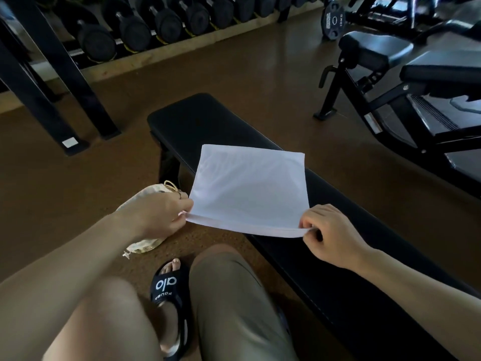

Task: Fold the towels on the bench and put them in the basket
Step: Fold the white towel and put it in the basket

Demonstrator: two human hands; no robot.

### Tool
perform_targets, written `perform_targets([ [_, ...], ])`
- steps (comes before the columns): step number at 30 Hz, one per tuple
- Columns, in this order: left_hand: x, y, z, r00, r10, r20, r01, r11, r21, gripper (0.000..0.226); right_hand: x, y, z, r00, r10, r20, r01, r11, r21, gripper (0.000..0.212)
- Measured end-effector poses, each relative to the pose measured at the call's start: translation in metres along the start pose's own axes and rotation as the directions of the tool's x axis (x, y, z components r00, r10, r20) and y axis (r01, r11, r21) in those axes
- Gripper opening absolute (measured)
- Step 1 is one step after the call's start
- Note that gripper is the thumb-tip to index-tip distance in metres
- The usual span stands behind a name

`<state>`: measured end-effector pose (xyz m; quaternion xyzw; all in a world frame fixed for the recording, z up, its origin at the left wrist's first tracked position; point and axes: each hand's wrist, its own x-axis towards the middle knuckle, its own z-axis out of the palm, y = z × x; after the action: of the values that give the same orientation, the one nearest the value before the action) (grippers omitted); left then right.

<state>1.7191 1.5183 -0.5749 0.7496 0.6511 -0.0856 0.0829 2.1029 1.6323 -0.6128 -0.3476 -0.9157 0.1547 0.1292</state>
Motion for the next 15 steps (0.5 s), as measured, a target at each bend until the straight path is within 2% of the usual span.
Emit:
perform_targets([
  [3,-0.001,-0.004,-0.006,1.000,-0.025,-0.006,0.025,0.998,-0.053,0.009,0.009,-0.004,-0.005,0.992,0.127,-0.025,-0.121,0.979,0.165,0.017],
  [5,0.004,-0.006,-0.011,0.999,-0.044,-0.017,0.042,0.997,-0.068,0.008,0.018,-0.007,-0.016,0.972,0.228,-0.056,-0.195,0.917,0.347,0.021],
  [7,0.008,-0.007,-0.015,0.997,-0.067,-0.046,0.063,0.994,-0.086,0.010,0.027,-0.010,-0.027,0.950,0.300,-0.082,-0.236,0.867,0.438,0.020],
  [11,0.012,-0.007,-0.014,0.997,-0.072,-0.033,0.071,0.996,-0.057,0.009,0.035,-0.008,-0.032,0.958,0.286,-0.018,-0.256,0.882,0.395,0.020],
  [15,0.010,0.000,-0.002,0.997,-0.049,0.058,0.044,0.995,0.091,0.012,0.027,-0.007,-0.022,0.949,0.250,0.190,-0.303,0.890,0.342,0.022],
])
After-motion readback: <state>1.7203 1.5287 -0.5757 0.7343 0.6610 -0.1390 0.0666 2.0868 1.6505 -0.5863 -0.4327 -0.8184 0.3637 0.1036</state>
